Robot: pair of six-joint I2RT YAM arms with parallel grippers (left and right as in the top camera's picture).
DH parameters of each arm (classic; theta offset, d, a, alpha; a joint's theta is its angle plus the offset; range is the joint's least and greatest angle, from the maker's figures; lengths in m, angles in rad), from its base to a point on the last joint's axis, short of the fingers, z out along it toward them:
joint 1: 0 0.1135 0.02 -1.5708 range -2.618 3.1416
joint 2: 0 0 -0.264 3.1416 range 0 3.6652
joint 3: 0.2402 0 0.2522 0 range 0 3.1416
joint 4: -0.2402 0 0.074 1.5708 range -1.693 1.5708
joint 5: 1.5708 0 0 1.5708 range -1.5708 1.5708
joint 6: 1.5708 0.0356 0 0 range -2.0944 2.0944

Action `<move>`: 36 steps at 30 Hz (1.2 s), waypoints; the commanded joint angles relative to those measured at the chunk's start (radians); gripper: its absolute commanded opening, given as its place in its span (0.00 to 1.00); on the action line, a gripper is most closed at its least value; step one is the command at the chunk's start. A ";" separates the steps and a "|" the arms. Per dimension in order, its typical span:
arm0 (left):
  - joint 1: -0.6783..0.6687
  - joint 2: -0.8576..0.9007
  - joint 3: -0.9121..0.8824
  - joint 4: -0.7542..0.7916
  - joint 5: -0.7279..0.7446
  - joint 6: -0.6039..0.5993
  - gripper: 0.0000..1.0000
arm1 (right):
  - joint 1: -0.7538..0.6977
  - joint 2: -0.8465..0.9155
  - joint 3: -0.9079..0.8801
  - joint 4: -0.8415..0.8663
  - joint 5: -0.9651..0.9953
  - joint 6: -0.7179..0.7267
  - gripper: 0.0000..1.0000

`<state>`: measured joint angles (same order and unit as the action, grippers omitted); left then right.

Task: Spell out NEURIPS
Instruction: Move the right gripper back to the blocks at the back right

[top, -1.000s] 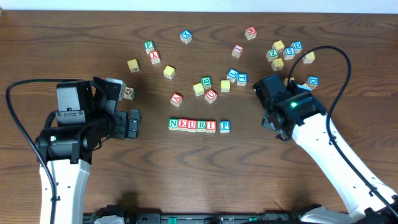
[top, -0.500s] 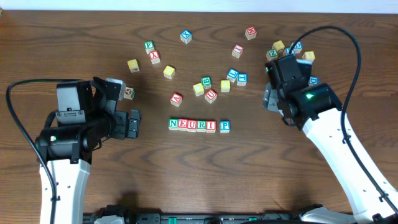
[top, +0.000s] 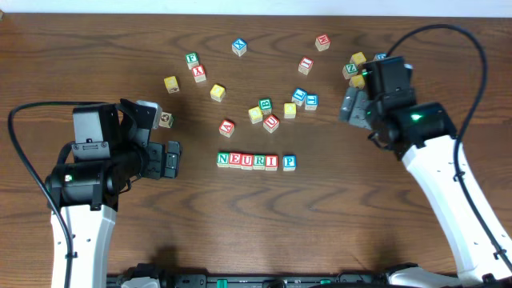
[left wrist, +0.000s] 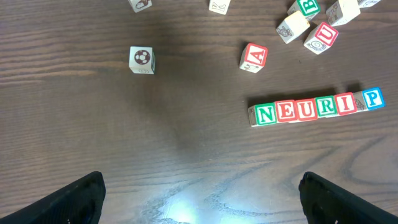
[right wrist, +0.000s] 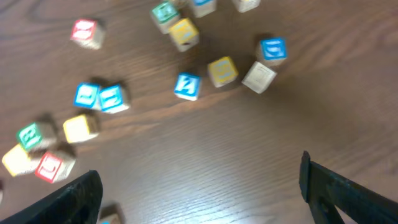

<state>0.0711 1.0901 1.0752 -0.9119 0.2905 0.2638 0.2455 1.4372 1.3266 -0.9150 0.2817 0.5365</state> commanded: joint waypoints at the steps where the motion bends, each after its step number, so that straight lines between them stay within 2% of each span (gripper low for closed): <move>1: 0.005 -0.006 0.020 -0.001 0.012 0.013 0.98 | -0.087 0.035 0.020 -0.013 -0.047 0.101 0.92; 3: 0.005 -0.006 0.020 -0.001 0.012 0.013 0.98 | -0.138 0.087 0.020 -0.021 -0.099 0.126 0.88; 7: 0.005 -0.006 0.020 -0.001 0.012 0.013 0.98 | -0.175 0.191 0.038 -0.044 -0.115 0.143 0.86; 11: 0.005 -0.006 0.020 -0.001 0.012 0.013 0.98 | -0.183 0.346 0.155 -0.119 -0.075 0.039 0.88; 15: 0.005 -0.006 0.020 -0.001 0.012 0.013 0.98 | -0.185 0.444 0.301 -0.229 0.021 0.016 0.89; 18: 0.005 -0.006 0.020 -0.001 0.012 0.013 0.98 | -0.188 0.476 0.373 -0.226 0.020 -0.109 0.91; 23: 0.005 -0.006 0.020 -0.001 0.012 0.013 0.98 | -0.187 0.479 0.411 -0.170 -0.030 -0.405 0.99; 26: 0.005 -0.006 0.020 -0.001 0.012 0.013 0.98 | -0.187 0.479 0.412 -0.166 -0.076 -0.534 0.99; 30: 0.005 -0.006 0.020 -0.001 0.012 0.013 0.98 | -0.187 0.479 0.410 -0.179 -0.083 -0.573 0.88; 33: 0.005 -0.006 0.020 -0.001 0.012 0.013 0.98 | -0.188 0.479 0.402 -0.174 -0.083 -0.581 0.87; 36: 0.005 -0.006 0.020 -0.001 0.012 0.013 0.98 | -0.188 0.479 0.377 -0.154 -0.083 -0.594 0.90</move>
<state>0.0711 1.0901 1.0752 -0.9123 0.2905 0.2638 0.0628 1.9121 1.7191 -1.0798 0.2058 -0.0036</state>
